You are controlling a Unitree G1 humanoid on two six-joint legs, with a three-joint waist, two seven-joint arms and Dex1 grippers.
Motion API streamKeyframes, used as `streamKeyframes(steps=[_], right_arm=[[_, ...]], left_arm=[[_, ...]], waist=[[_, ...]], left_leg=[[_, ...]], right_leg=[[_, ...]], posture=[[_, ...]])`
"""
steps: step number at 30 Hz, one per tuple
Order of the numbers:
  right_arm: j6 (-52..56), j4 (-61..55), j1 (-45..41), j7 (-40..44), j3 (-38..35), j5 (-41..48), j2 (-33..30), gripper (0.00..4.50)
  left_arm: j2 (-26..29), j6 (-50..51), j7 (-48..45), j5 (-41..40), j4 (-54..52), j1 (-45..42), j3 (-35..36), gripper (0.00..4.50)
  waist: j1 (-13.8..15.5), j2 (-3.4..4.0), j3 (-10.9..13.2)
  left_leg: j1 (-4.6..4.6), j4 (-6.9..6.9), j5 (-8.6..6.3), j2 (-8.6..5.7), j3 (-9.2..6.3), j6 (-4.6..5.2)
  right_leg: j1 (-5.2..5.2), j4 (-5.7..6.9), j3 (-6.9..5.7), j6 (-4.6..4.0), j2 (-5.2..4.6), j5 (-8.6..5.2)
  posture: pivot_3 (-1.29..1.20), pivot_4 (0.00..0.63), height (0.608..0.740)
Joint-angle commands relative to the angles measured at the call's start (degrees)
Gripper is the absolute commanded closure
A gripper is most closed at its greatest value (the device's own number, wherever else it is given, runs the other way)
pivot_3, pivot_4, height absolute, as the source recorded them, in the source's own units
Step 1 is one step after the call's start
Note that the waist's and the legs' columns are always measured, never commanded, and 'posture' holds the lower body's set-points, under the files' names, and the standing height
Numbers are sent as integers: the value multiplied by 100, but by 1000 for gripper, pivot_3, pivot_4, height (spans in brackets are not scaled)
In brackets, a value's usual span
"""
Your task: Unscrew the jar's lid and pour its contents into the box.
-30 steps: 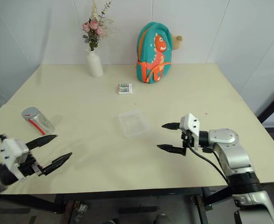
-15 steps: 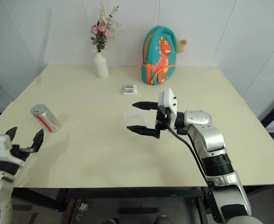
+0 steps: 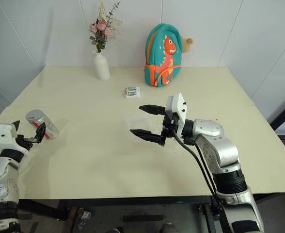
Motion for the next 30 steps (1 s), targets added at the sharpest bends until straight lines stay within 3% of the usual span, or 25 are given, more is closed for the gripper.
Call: streamKeyframes(steps=[1,8,14,18,21,23,27,30], right_arm=[[-10,-306,54,-121,-131,107,-46,0],[17,-480,181,-314,-150,127,-31,0],[25,-583,262,-451,-146,152,-23,0],[23,-644,303,-509,-113,159,3,0],[16,-669,334,-528,-94,159,9,0],[13,-689,364,-543,-81,158,18,0],[24,-694,399,-552,-65,159,18,0],[76,-719,431,-567,-95,165,-36,0]], left_arm=[[218,-392,-128,117,836,-507,-153,20],[457,-953,-341,292,2522,-1393,-506,20],[588,-1259,-406,358,3365,-1876,-688,20],[671,-1400,-512,408,3682,-2085,-784,856],[705,-1423,-571,394,3772,-2106,-821,1843],[710,-1440,-649,371,3742,-1993,-837,2519],[690,-1611,-589,298,3404,-1761,-764,2518],[431,-984,-764,-321,1060,-1204,-685,2518]], waist=[[4,0,0],[-11,0,0],[-1,0,0],[3,0,0],[-7,0,0],[-6,0,0],[-10,0,0],[-1,-1,0]], left_leg=[[0,0,0,0,0,0],[-1,-6,1,0,0,0],[-2,-5,1,0,0,0],[-2,-5,1,0,0,-1],[-2,-6,1,0,0,-1],[-2,-8,1,0,0,-1],[-2,-7,1,0,0,-1],[-4,-10,1,3,-1,-1]], right_leg=[[0,-1,0,0,0,0],[-2,-1,-2,4,1,-2],[-3,1,-3,5,1,-2],[-3,3,-4,5,1,-2],[-3,2,-4,5,1,-2],[-3,2,-4,6,1,-3],[-4,3,-4,6,1,-3],[-4,3,-4,6,1,-3]], posture=[[0,150,740],[0,150,740],[0,150,740],[0,150,740],[0,150,740],[0,150,740],[0,150,740],[0,150,740]])
